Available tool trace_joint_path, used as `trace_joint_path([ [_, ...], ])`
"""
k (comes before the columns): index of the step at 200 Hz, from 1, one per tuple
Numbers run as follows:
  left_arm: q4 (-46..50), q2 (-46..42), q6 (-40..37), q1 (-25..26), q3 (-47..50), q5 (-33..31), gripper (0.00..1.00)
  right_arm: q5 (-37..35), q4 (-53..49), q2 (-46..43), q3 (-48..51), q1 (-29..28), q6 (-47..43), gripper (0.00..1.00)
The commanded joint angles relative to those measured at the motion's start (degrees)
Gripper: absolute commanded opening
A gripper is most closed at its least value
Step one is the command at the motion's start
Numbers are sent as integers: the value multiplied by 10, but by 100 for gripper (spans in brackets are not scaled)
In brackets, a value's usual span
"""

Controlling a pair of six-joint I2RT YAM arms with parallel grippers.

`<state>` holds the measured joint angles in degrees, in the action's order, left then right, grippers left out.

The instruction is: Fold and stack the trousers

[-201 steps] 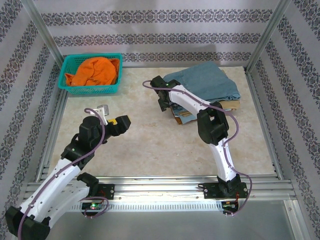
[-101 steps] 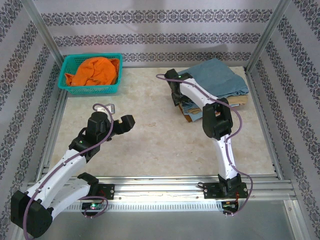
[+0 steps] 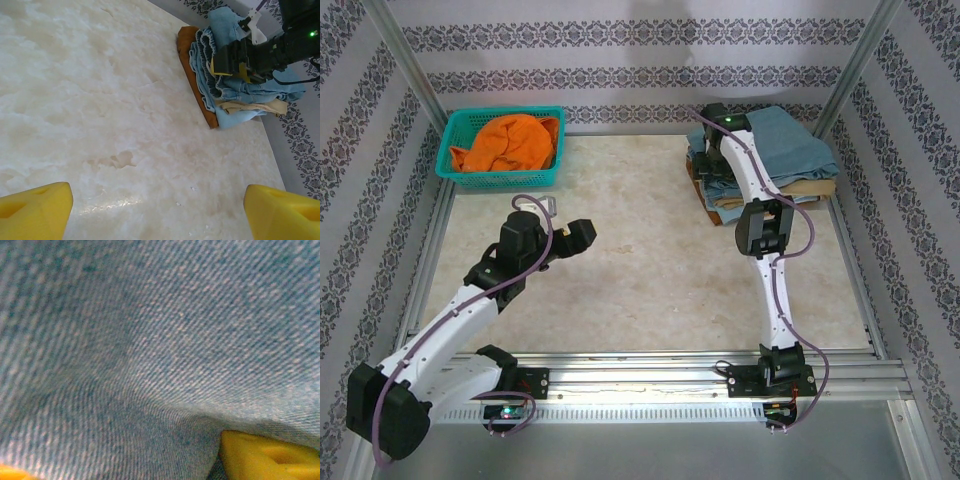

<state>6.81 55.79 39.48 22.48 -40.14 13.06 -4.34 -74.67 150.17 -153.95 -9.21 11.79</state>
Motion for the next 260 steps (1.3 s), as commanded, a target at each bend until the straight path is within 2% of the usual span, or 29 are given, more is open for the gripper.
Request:
trace_joint_path([
  [1, -26, 9, 1, -9, -19, 6, 89, 12, -13, 79, -51, 26, 29, 71],
  [25, -24, 20, -2, -11, -27, 13, 88, 29, 11, 57, -14, 34, 55, 71],
  [43, -24, 20, -8, -11, -35, 22, 88, 64, 53, -8, 62, 34, 60, 71],
  [72, -28, 12, -24, -10, -38, 42, 89, 101, 212, -201, 262, 32, 86, 80],
  [89, -32, 2, -28, -12, -32, 61, 90, 97, 263, -300, 343, 31, 112, 82],
  [117, -36, -26, -26, -13, -6, 47, 91, 100, 352, -416, 516, 29, 164, 83],
  [155, -4, -60, -37, -15, 11, 13, 93, 101, 538, -549, 835, 29, 293, 85],
  [175, 1, -74, -38, -16, 22, 3, 93, 157, 677, -552, 942, 33, 353, 85],
  [183, 3, -78, -39, -17, 26, 1, 93, 176, 699, -534, 951, 35, 366, 84],
  [200, 14, -86, -41, -17, 29, -5, 94, 168, 730, -495, 947, 35, 383, 83],
  [260, 46, -121, -56, -20, 28, -25, 96, 167, 723, -347, 807, 14, 383, 80],
])
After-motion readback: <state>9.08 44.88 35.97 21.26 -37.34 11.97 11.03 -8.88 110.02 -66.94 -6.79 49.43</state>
